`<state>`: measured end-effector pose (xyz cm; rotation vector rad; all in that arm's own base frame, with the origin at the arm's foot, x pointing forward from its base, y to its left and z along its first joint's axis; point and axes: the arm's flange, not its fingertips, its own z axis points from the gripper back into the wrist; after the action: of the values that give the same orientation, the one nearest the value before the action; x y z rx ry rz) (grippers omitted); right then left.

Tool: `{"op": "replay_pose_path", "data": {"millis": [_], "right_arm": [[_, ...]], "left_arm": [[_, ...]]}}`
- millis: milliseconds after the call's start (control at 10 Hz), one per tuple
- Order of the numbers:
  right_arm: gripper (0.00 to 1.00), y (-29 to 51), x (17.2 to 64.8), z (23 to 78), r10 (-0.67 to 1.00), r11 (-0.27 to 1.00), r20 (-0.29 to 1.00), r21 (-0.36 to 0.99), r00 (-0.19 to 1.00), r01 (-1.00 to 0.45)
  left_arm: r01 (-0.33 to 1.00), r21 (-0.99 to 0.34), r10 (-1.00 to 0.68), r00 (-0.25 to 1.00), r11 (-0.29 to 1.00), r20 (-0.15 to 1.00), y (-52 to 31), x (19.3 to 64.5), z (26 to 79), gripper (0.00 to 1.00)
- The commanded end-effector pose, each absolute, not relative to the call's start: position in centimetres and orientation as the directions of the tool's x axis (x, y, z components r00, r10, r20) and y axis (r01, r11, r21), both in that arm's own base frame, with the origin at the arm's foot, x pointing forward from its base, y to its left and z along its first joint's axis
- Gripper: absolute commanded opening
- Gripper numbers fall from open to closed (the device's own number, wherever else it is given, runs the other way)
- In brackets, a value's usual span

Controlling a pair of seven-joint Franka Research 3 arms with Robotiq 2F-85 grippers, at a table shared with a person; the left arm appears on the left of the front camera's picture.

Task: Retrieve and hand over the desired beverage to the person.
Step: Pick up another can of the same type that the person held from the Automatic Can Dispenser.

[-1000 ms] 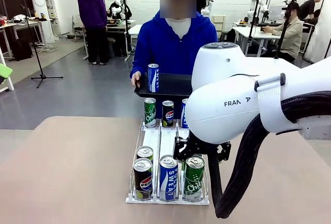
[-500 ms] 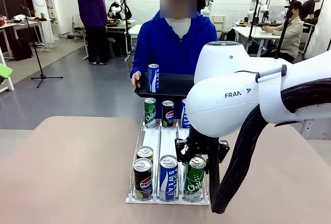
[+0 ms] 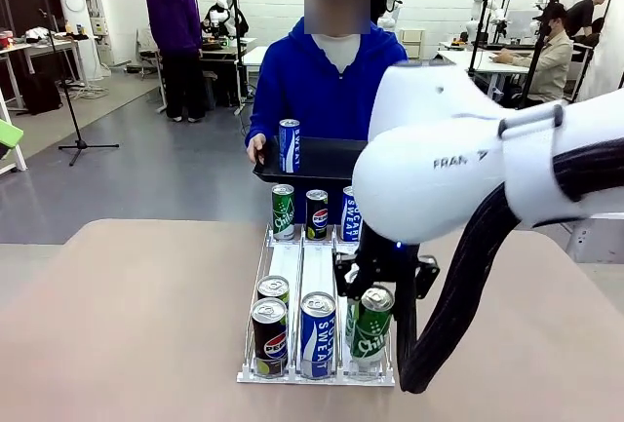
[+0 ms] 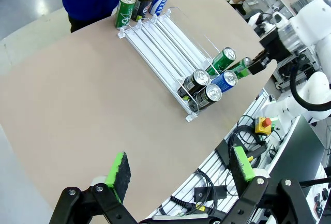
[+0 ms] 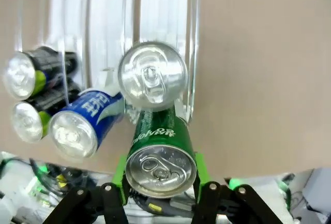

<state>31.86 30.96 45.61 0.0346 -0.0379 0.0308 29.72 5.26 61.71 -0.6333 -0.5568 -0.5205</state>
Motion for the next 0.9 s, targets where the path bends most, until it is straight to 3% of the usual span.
{"op": "replay_pose_path", "data": {"millis": [0, 400, 800], "right_arm": [[0.00, 30.5, 30.2, 52.3, -0.015, 1.000, 0.037, -0.016, 0.999, 0.015], [0.00, 31.4, 27.4, 62.5, 0.001, 0.999, 0.072, -0.034, 0.997, 0.001], [0.00, 31.1, 30.0, 66.9, -0.024, 0.999, 0.092, 0.043, 0.995, 0.020]], "left_arm": [[0.618, -0.402, -0.281, 0.720, 0.676, 0.634, 5.4, 29.7, 61.6, 1.00], [0.618, -0.402, -0.281, 0.720, 0.676, 0.634, 5.4, 29.7, 61.6, 1.00], [0.618, -0.402, -0.281, 0.720, 0.676, 0.634, 5.4, 29.7, 61.6, 1.00]]}}
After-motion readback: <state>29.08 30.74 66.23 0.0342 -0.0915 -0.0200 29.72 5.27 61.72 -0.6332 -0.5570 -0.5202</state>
